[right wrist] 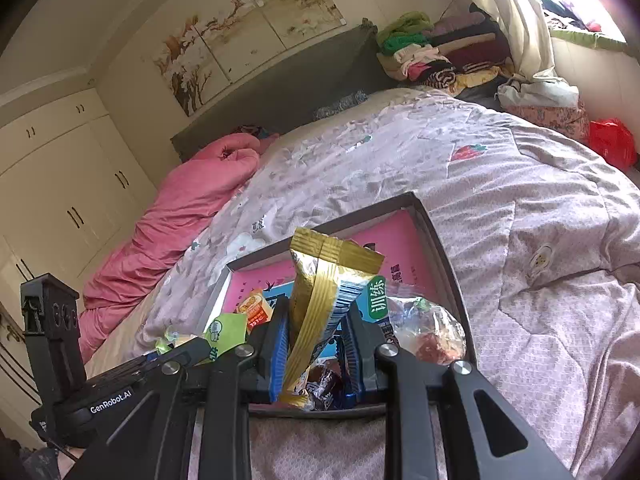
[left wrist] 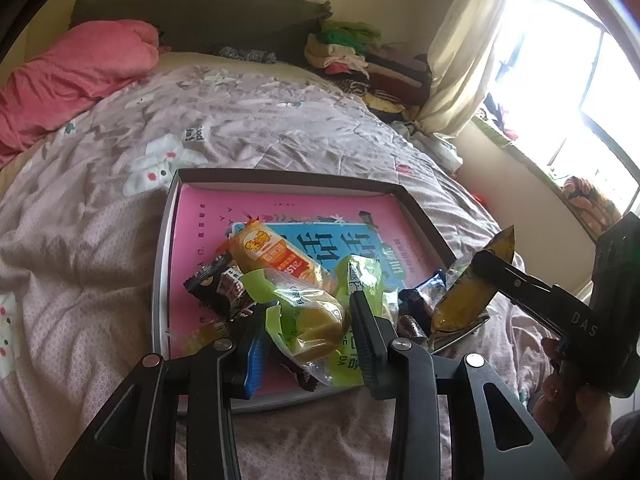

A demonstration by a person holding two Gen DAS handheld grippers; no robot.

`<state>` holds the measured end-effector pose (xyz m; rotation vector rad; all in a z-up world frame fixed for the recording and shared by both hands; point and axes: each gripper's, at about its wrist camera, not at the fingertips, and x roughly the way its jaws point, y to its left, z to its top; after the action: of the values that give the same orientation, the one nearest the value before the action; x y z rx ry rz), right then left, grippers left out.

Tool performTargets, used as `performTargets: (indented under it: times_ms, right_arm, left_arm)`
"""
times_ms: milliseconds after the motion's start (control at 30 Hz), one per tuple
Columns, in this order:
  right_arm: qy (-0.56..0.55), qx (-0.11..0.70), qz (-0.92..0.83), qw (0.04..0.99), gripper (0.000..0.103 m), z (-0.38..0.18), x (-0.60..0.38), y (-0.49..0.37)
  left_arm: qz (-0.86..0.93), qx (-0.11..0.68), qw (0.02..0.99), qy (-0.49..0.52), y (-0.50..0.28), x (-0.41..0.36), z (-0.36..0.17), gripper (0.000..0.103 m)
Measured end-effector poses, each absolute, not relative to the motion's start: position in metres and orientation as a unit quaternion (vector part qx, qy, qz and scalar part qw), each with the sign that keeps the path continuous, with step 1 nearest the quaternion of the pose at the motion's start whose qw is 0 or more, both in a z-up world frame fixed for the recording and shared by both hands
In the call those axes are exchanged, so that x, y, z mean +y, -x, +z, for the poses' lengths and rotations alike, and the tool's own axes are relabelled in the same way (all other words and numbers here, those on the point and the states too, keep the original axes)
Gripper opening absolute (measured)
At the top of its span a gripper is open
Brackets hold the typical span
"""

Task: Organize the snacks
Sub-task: 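Lift and carry the green bag and yellow wafer bar over the tray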

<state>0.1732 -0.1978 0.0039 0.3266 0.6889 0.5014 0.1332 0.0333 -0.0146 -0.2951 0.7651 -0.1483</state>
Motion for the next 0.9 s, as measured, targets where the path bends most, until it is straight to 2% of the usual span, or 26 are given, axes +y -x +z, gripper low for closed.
performTargets:
  times_ms: [500, 900]
  right_arm:
    - [-0.163, 0.369, 0.219, 0.888, 0.027, -0.018, -0.196, -0.194]
    - [-0.093, 0.369, 0.192, 0.905, 0.030, -0.022, -0.183, -0.194]
  left_arm:
    - [-0.064, 0.385, 0.909, 0.144, -0.138, 0.033, -0.025, 0.039]
    - [-0.064, 0.388, 0.908, 0.143, -0.141, 0.033, -0.028, 0.039]
